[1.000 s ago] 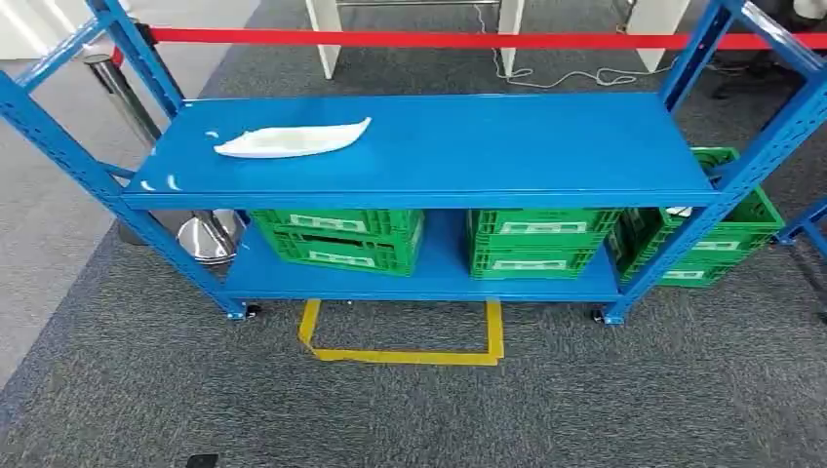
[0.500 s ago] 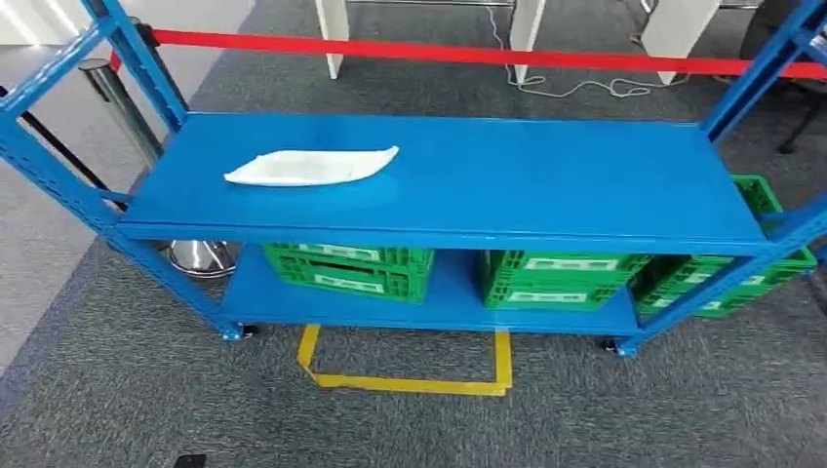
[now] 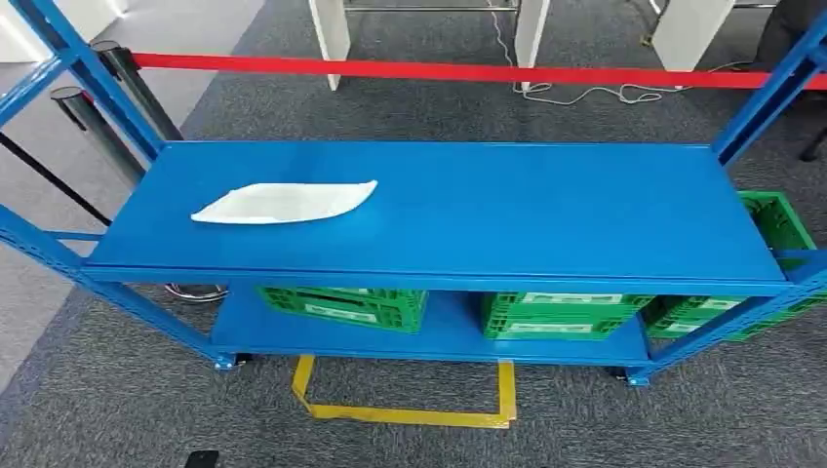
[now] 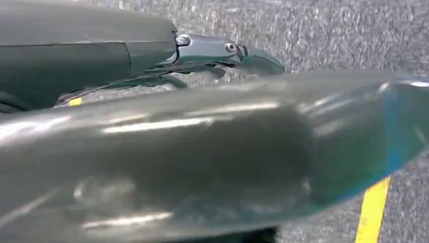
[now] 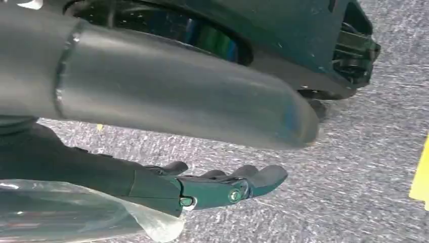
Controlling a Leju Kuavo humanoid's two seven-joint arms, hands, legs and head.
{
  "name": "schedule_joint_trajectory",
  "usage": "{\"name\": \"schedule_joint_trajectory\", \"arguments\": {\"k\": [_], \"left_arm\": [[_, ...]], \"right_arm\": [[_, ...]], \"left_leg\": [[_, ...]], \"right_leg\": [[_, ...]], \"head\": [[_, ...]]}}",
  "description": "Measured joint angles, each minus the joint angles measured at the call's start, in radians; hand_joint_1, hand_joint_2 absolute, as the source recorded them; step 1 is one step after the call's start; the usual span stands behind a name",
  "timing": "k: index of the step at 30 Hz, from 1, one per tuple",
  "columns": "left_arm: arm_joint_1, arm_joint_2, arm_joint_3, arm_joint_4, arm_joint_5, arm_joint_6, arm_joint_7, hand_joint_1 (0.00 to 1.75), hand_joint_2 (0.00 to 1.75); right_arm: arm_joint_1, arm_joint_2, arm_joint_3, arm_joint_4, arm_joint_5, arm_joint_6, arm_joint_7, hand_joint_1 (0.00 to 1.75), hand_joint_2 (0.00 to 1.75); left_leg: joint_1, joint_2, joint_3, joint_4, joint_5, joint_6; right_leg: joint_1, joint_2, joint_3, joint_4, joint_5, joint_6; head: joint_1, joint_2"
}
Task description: Take the parts from the cabinet and place them on the table.
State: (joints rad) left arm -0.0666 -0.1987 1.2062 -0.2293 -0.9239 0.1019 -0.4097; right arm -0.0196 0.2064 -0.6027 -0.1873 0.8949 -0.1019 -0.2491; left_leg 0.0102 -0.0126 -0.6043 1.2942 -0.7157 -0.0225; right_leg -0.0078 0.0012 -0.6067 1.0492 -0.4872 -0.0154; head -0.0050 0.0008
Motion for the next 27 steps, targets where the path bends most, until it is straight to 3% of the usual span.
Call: {"name": "schedule_joint_trajectory", "arguments": {"k": [1,2,4,5,6,7,9,11,13,14,15,16,17,19,21,24,26,27], "left_arm": [[0.0,0.0,0.0,0.0,0.0,0.006,0.002,0.0,0.0],[-0.001,0.0,0.0,0.0,0.0,0.012,0.006,0.0,0.0],[-0.001,-0.001,0.0,0.0,0.0,0.033,0.018,0.0,0.0],[-0.002,-0.005,0.001,0.0,0.0,0.042,0.022,0.0,1.75],[-0.004,-0.007,0.001,0.0,0.0,0.049,0.022,0.0,1.75],[-0.001,-0.011,0.001,0.0,0.0,0.053,0.024,0.0,1.75],[0.002,-0.014,0.002,0.0,0.0,0.06,0.024,0.0,1.75],[-0.003,-0.019,0.002,0.0,0.0,0.06,0.024,0.0,1.75],[-0.005,-0.022,0.002,0.0,0.0,0.061,0.024,0.0,1.75],[-0.005,-0.022,0.002,0.0,0.0,0.061,0.024,0.0,1.75],[-0.005,-0.022,0.002,0.0,0.0,0.061,0.024,0.0,1.75],[-0.005,-0.023,0.002,0.0,0.0,0.061,0.024,0.0,1.75],[-0.005,-0.023,0.002,0.0,0.0,0.06,0.024,0.0,1.75],[-0.005,-0.024,0.002,0.0,0.0,0.058,0.024,0.0,1.75],[-0.007,-0.027,0.002,0.0,-0.001,0.055,0.024,0.0,1.75],[-0.007,-0.028,0.002,0.0,-0.001,0.055,0.026,0.0,1.75],[-0.008,-0.028,0.002,0.0,-0.002,0.055,0.027,0.0,1.75],[-0.008,-0.028,0.002,0.0,-0.002,0.055,0.027,0.0,1.75]], "right_arm": [[0.0,0.0,0.0,0.0,0.0,0.0,0.0,0.0,0.0],[0.0,0.0,-0.002,0.0,0.0,0.0,0.0,0.0,0.0],[-0.001,0.0,-0.003,0.0,-0.002,0.0,-0.001,0.0,0.0],[-0.003,0.0,-0.004,0.0,-0.004,0.0,-0.002,0.0,0.0],[-0.003,0.0,-0.005,0.0,-0.006,0.0,-0.002,0.0,0.0],[-0.003,0.0,-0.005,0.0,-0.007,0.0,-0.001,0.0,0.0],[-0.003,0.0,-0.009,0.0,-0.009,0.003,0.0,0.0,0.0],[-0.005,-0.002,-0.013,0.0,-0.011,0.006,0.0,0.0,0.0],[-0.005,-0.002,-0.014,0.0,-0.012,0.007,0.005,0.0,0.0],[-0.004,-0.003,-0.014,0.0,-0.013,0.007,0.006,0.0,0.0],[-0.003,-0.003,-0.015,0.0,-0.017,0.007,0.009,0.0,0.0],[-0.003,-0.003,-0.018,0.0,-0.019,0.008,0.013,0.0,0.0],[-0.003,-0.004,-0.021,0.0,-0.023,0.008,0.015,0.0,1.75],[-0.005,-0.005,-0.025,0.0,-0.027,0.01,0.018,0.0,1.75],[-0.009,-0.005,-0.031,0.0,-0.03,0.013,0.022,0.0,1.75],[-0.005,-0.005,-0.038,0.0,-0.033,0.014,0.024,0.0,1.75],[-0.005,-0.005,-0.039,0.0,-0.033,0.014,0.024,0.0,1.75],[-0.008,-0.005,-0.04,0.0,-0.033,0.015,0.024,0.0,1.75]], "left_leg": [[0.002,0.0,-0.008,-0.021,0.017,-0.001],[0.003,0.0,0.0,-0.077,0.075,-0.002],[0.004,0.001,0.03,-0.225,0.221,-0.002],[0.0,0.004,0.025,-0.226,0.186,0.002],[-0.005,0.006,0.024,-0.241,0.17,0.011],[-0.006,0.006,0.023,-0.241,0.209,0.018],[-0.006,0.006,0.026,-0.249,0.216,0.033],[-0.002,0.007,0.031,-0.259,0.223,0.044],[-0.004,0.008,0.03,-0.259,0.221,0.052],[-0.006,0.009,0.03,-0.259,0.219,0.054],[-0.007,0.009,0.031,-0.258,0.219,0.055],[-0.008,0.008,0.033,-0.258,0.217,0.055],[-0.008,0.007,0.036,-0.258,0.215,0.055],[-0.008,0.006,0.044,-0.258,0.209,0.051],[-0.015,0.005,0.038,-0.25,0.204,0.042],[-0.012,0.006,0.039,-0.257,0.212,0.028],[-0.011,0.006,0.032,-0.229,0.185,0.015],[-0.009,0.007,0.005,-0.166,0.147,0.009]], "right_leg": [[-0.001,0.001,0.011,0.0,-0.008,0.001],[-0.003,0.002,0.024,0.0,-0.016,0.003],[-0.005,0.002,0.04,-0.001,-0.029,0.012],[-0.004,0.003,0.048,0.0,-0.032,0.017],[-0.002,0.003,0.042,0.0,-0.033,0.024],[-0.002,0.002,0.042,-0.001,-0.036,0.032],[-0.002,0.003,0.048,-0.006,-0.038,0.044],[-0.004,0.001,0.028,0.029,-0.072,0.051],[-0.004,0.001,-0.041,0.177,-0.147,0.054],[-0.004,0.001,-0.075,0.245,-0.17,0.055],[-0.004,0.001,-0.095,0.28,-0.172,0.056],[-0.004,0.001,-0.093,0.267,-0.147,0.054],[-0.003,0.001,-0.07,0.212,-0.105,0.053],[-0.004,0.001,0.006,0.048,-0.017,0.046],[0.0,0.003,0.04,-0.012,-0.034,0.039],[0.002,0.005,0.036,-0.009,-0.029,0.029],[-0.005,0.001,0.044,-0.02,-0.025,0.019],[-0.006,-0.001,0.045,-0.019,-0.025,0.013]], "head": [[0.0,0.0],[0.0,0.0],[0.0,0.0],[0.001,0.0],[-0.004,0.0],[-0.001,0.0],[-0.002,0.0],[0.002,0.0],[0.005,0.0],[0.005,0.0],[0.005,0.0],[0.004,0.0],[0.005,0.0],[0.005,0.0],[0.005,0.0],[0.003,0.0],[-0.003,0.0],[-0.006,0.0]]}}
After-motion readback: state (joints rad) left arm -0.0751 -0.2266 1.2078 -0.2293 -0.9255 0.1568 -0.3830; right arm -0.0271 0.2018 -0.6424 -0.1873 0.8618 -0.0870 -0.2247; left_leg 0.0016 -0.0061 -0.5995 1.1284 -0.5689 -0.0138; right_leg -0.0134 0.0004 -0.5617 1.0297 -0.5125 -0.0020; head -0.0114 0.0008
